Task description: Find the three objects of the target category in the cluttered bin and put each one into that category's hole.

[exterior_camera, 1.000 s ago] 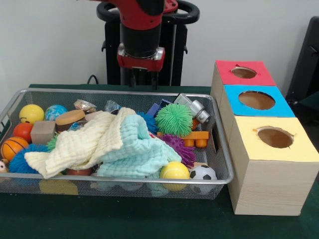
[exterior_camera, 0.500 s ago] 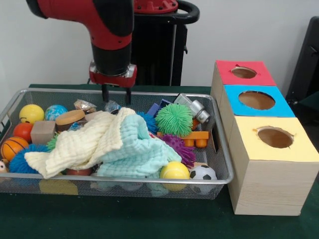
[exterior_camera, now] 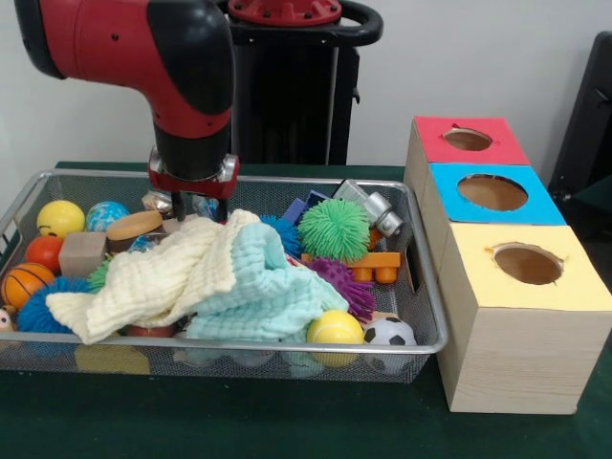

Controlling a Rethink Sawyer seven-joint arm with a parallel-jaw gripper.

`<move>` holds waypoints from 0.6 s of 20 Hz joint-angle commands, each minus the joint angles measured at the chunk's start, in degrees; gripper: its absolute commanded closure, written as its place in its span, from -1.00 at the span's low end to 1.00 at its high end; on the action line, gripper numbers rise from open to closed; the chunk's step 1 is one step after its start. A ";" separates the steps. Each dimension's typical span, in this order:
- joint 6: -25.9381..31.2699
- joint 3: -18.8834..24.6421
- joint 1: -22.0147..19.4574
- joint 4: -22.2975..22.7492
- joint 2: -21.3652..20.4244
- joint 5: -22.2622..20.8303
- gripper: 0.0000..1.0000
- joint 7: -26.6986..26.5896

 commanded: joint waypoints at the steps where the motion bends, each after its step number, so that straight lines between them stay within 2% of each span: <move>1: 2.02 6.70 0.60 -10.62 6.26 -5.13 -1.00 -11.07; 12: 0.77 8.10 -0.37 -9.90 6.69 -6.05 -1.00 -9.69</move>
